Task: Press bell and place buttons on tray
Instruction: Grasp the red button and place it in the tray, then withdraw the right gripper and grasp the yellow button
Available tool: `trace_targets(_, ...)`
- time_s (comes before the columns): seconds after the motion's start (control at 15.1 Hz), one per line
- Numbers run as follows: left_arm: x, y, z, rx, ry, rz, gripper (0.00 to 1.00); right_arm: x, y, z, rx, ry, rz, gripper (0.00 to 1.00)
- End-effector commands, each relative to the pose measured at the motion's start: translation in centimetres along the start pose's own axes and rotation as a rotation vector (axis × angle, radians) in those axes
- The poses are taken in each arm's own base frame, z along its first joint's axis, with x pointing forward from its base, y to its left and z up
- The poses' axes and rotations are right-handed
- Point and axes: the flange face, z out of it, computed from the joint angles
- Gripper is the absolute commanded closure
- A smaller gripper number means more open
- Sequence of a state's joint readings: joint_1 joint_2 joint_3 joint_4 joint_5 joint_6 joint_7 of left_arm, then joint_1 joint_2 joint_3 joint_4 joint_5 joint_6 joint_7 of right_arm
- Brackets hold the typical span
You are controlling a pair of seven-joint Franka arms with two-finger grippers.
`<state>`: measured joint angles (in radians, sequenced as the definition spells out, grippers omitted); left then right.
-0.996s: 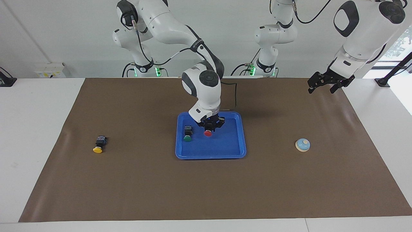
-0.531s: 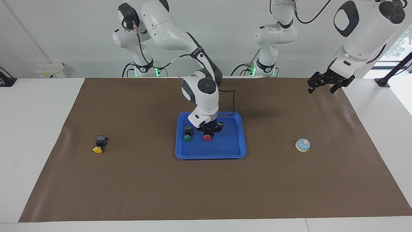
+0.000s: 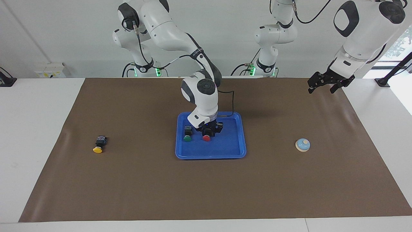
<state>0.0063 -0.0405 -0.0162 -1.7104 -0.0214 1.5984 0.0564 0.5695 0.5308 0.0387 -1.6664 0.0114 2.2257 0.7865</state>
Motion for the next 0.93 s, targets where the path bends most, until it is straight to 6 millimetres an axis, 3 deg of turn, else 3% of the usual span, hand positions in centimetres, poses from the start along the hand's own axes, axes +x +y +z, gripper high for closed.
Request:
trace_targets(0.0,-0.5,-0.2,-0.1,0.0,0.006,-0.008,0.0,1.1,0.8,-3.9,-0.027,-0.034,0.051,0.0)
trace_targets(0.07,-0.5,-0.2,-0.1,0.0,0.006,-0.007,0.0,1.6,1.8,-5.0,-0.046,-0.04,0.06,0.0)
trace_targets(0.27,-0.5,-0.2,-0.1,-0.001,0.006,-0.008,0.0,4.8,7.6,-9.9,-0.057,-0.044,0.093,0.0)
trace_targets(0.46,-0.5,-0.2,-0.1,0.0,0.006,-0.007,0.0,8.4,15.8,-13.3,-0.06,-0.065,0.005,0.0)
trace_targets(0.66,-0.5,-0.2,-0.1,0.0,0.006,-0.007,0.0,11.2,23.8,-14.8,-0.066,-0.101,-0.065,0.0)
trace_targets(0.86,-0.5,-0.2,-0.1,-0.001,0.006,-0.008,0.0,13.5,31.9,-14.4,-0.085,-0.114,-0.145,0.0)
